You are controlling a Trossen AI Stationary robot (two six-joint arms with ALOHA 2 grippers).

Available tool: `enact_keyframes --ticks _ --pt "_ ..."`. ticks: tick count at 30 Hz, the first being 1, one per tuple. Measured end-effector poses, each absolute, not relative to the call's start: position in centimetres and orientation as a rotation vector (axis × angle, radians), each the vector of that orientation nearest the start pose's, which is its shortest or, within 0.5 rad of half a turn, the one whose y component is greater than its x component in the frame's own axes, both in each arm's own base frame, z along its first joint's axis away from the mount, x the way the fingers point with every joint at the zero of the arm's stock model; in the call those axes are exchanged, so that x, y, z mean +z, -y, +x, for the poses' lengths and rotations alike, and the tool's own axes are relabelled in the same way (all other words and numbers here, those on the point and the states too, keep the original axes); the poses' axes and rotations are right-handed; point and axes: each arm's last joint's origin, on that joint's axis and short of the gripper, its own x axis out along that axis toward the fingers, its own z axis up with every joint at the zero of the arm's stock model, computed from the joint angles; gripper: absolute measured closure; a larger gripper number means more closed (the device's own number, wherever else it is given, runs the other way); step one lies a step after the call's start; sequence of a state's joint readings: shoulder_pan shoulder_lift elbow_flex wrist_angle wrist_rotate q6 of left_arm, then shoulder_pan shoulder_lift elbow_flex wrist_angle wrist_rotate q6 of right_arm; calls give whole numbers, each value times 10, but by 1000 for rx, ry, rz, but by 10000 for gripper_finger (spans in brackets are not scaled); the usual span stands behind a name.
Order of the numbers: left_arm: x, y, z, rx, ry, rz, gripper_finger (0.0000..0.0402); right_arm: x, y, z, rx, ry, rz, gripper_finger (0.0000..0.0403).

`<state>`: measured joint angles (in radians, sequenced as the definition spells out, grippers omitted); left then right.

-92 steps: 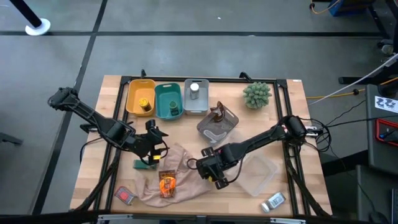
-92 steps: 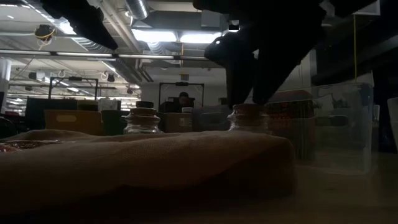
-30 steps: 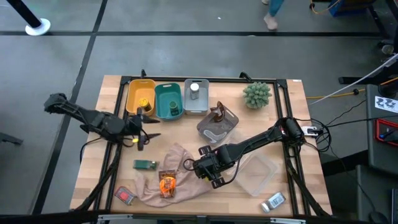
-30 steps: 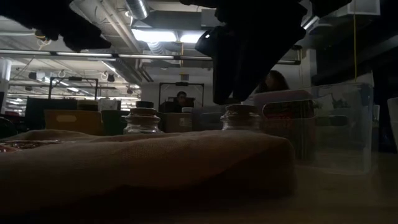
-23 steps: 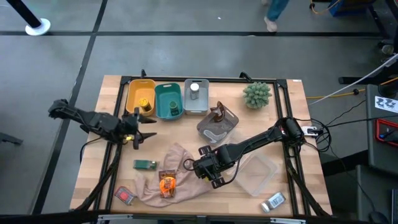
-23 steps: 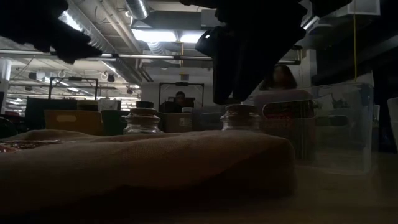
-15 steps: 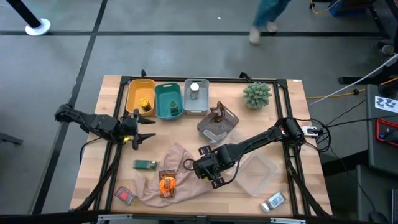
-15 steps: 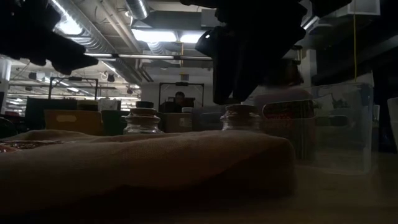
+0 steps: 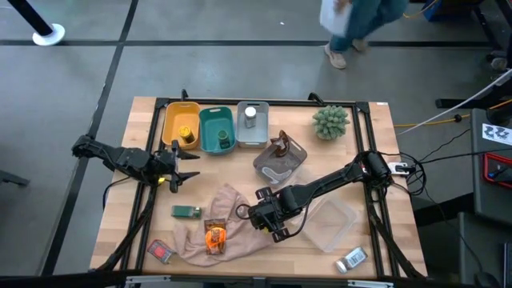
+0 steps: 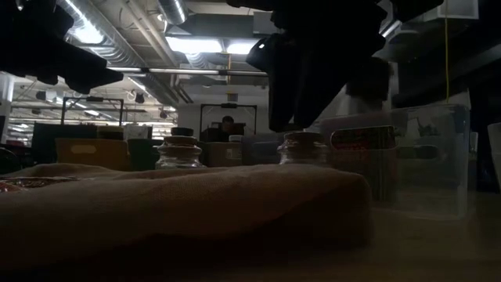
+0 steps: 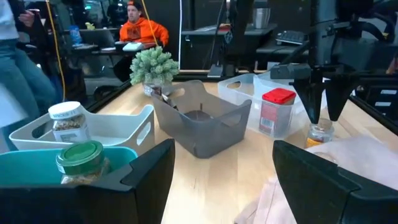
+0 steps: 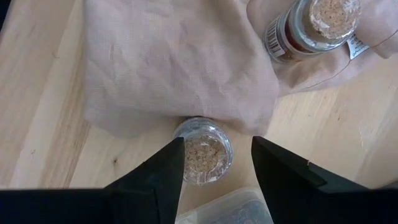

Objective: Sort spices by type
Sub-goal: Put the right brown seasoning bottle into the right transparent bin

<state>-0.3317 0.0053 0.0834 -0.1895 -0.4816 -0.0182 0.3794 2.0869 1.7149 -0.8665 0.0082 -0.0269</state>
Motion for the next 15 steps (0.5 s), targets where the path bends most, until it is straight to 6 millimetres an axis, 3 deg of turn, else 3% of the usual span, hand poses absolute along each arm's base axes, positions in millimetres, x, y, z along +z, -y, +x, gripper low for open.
enact_keyframes --ticks 15 --pt "173 16 88 151 -104 27 147 208 -161 400 386 -1233 -233 216"
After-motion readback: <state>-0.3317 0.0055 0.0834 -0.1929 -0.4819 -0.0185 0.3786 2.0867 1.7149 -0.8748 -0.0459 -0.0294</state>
